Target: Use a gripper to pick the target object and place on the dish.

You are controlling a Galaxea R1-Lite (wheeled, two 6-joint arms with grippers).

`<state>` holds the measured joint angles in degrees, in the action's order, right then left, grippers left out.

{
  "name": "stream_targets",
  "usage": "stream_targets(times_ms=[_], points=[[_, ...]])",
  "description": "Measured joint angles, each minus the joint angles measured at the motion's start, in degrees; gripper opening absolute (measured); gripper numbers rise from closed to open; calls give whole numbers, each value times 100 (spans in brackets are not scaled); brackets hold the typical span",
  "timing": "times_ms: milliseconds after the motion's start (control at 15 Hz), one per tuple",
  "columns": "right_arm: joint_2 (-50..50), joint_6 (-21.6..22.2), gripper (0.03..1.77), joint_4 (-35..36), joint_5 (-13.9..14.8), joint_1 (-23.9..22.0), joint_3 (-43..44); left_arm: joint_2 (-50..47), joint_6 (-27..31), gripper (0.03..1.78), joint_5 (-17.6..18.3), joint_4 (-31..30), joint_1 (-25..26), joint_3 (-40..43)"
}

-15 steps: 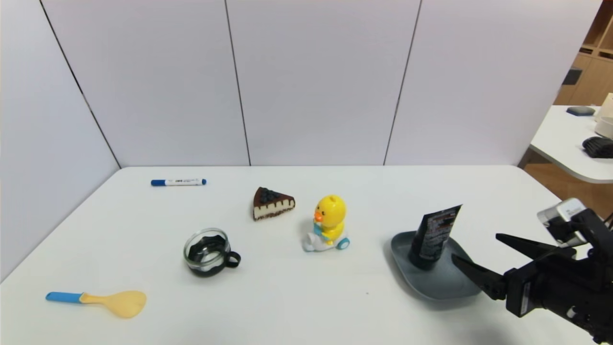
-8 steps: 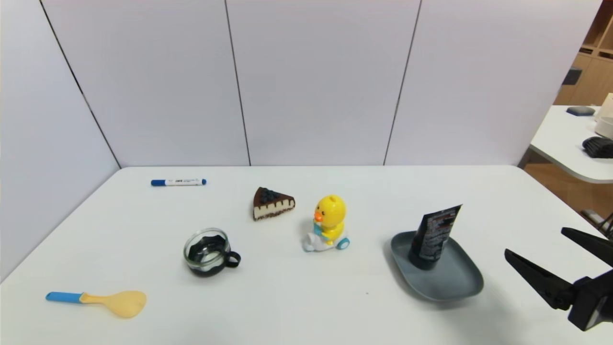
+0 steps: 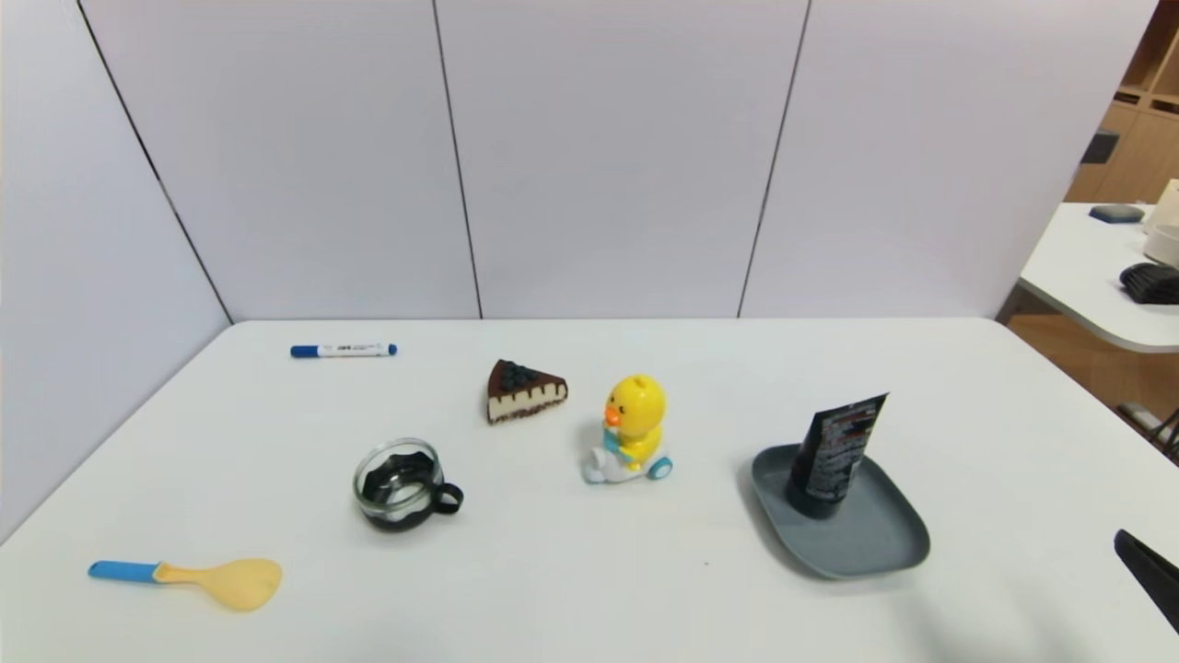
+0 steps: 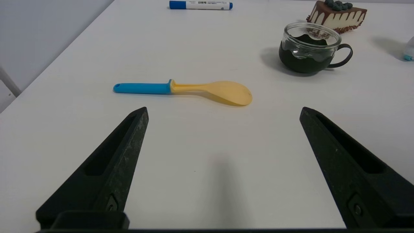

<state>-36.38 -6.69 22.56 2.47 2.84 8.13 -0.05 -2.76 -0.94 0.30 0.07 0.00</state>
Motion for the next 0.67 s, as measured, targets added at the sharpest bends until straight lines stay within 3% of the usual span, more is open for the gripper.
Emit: stream_targets(times_ms=[400, 667], points=[[1596, -276, 169, -366, -88, -347, -686, 0, 0, 169, 0, 0, 0, 0], [2068, -317, 169, -1150, -143, -512, -806, 0, -2, 169, -2, 0, 0, 0]])
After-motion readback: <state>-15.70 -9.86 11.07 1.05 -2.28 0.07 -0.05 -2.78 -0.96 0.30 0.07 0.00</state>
